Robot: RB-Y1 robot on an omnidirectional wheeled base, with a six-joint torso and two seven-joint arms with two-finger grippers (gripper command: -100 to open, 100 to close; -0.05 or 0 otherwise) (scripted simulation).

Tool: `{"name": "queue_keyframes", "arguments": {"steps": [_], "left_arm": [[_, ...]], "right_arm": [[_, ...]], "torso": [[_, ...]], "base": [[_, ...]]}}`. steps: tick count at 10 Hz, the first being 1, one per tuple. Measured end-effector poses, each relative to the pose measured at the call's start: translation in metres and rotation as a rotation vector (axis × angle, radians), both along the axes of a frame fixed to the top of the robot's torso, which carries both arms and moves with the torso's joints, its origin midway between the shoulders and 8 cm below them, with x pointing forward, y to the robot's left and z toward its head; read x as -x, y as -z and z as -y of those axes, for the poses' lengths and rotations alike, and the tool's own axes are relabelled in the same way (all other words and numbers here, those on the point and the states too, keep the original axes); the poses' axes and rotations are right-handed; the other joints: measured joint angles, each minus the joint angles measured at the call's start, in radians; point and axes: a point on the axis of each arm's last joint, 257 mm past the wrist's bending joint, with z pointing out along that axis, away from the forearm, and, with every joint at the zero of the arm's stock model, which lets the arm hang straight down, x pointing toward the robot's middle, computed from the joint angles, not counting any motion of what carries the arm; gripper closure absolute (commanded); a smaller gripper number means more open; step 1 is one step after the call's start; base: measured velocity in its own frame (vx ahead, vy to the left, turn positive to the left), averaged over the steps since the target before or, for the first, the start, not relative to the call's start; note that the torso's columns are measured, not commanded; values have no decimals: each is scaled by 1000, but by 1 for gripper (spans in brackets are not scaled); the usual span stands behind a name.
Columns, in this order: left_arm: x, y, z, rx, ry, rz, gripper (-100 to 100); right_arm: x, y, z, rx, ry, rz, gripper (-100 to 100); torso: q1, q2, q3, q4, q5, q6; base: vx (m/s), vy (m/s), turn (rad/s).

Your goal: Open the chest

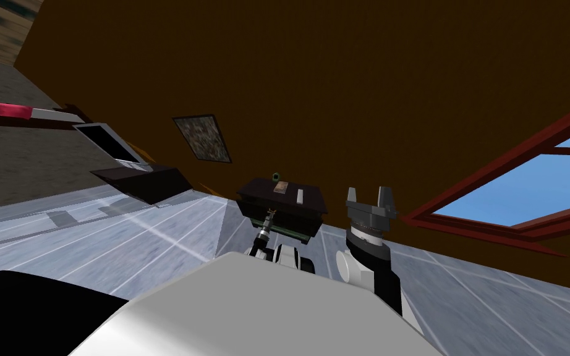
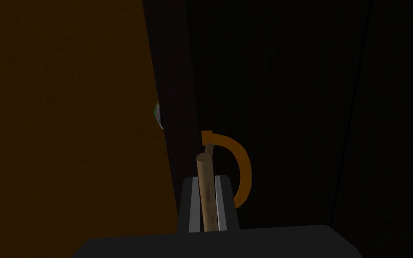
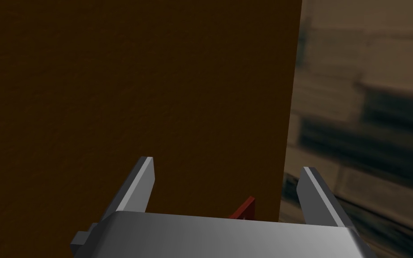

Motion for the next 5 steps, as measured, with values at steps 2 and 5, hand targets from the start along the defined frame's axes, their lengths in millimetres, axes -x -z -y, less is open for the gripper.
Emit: {"name": "queue_keyframes", "arguments": {"steps": [2,5], "left_arm": [[0,4,1,-1,3,-17,100],[2,1,5,0,11,-9,100]], "right_arm": [[0,0,0,0,0,0,0],[0,0,0,0,0,0,0]], "torso": [[-1,-7,-4,0,-1,0],[3,0,0,-1,0,-1]], "base": [[-100,15,10],[-195,20,16]]}}
